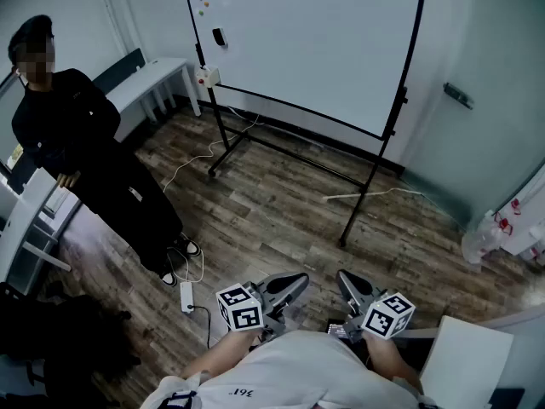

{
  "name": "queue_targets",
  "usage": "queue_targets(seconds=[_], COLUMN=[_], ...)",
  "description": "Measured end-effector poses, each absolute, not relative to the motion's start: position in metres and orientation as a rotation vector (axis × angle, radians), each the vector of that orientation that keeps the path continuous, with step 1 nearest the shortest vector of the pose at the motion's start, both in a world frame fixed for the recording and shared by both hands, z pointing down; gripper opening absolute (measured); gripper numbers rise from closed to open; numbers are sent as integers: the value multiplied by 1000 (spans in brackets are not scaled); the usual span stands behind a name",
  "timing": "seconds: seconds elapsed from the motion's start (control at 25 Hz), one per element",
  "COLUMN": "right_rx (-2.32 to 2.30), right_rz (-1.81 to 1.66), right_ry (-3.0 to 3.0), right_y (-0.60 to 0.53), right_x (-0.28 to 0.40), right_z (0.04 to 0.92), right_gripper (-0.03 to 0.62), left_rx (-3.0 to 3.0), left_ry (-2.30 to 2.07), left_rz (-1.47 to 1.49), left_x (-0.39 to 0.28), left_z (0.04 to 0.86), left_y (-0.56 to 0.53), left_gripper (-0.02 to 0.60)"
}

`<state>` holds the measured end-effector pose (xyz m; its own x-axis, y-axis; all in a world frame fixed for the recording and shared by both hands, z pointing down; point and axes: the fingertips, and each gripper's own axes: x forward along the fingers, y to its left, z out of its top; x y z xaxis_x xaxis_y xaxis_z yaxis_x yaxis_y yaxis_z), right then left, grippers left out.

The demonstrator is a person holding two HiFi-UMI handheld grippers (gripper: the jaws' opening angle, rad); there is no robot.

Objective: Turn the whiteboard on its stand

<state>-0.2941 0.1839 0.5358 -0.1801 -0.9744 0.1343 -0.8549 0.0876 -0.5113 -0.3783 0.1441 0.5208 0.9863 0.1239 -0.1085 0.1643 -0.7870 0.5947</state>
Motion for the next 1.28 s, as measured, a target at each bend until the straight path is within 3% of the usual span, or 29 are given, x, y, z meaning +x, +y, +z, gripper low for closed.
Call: queue_targets(seconds=[1.28], right_rx=[-1942], right_rz=[-604], right_ry=[2161], right_y=[200], right_x=[-277], right_z=[526], right_gripper=[28], left_rx=[2494], left_ry=[207], left_rz=[-83], left_x=[-365], left_z=[516], left_y=[161], left_gripper=[8])
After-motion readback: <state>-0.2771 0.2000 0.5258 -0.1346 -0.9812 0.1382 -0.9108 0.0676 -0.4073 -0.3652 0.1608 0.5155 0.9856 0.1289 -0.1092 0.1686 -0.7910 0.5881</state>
